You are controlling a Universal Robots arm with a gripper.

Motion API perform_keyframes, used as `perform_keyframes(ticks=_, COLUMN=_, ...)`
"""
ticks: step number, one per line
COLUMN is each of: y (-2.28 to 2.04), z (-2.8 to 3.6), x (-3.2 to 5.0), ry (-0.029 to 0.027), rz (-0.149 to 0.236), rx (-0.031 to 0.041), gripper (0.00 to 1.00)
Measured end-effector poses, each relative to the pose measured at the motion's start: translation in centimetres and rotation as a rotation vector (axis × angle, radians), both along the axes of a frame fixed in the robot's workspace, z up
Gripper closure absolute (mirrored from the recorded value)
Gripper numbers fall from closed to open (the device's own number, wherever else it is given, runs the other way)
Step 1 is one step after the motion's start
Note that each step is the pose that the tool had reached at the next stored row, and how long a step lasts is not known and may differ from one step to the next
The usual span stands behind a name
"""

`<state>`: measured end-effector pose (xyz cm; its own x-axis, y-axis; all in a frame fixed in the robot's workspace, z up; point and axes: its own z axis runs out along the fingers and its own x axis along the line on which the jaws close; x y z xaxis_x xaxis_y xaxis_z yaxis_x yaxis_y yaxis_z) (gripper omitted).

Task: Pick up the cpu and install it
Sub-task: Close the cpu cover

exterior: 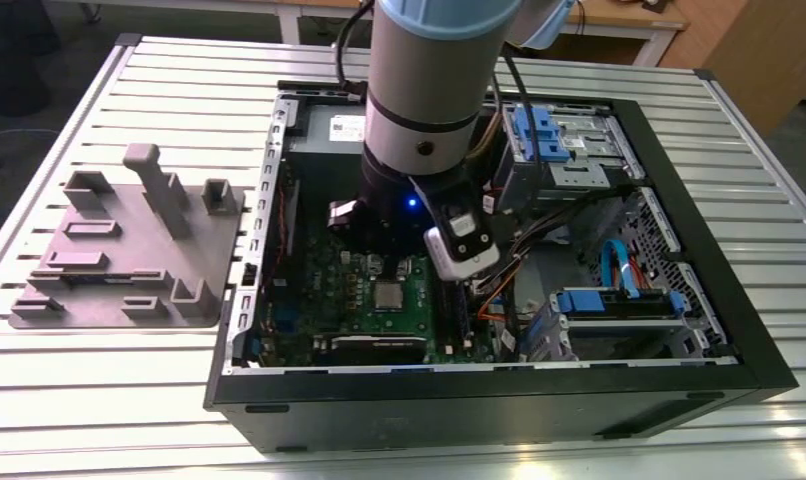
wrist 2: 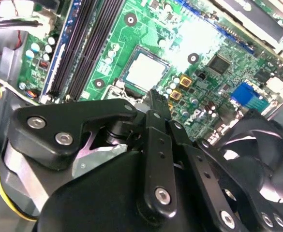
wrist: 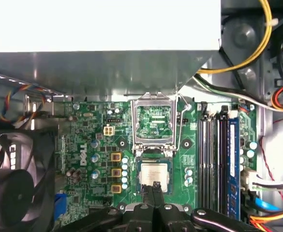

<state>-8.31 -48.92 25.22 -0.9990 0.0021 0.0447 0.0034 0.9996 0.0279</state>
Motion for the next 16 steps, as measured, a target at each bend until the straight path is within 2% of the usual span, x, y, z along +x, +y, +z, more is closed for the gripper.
perform_keyframes(ticks=4, y=0.00, z=-0.01, x=0.02, ry=0.0001, rz=0.008, rx=-0.0001, gripper=0.89)
perform_keyframes(ticks=11, y=-0.01, z=-0.01, x=0.05, ry=0.0001, rz=0.091, rx=-0.0002, gripper=0.89)
perform_keyframes(ticks=16, y=-0.01, z=-0.02, x=0.05, ry=0.0001, rz=0.104, rx=-0.0001, gripper=0.89)
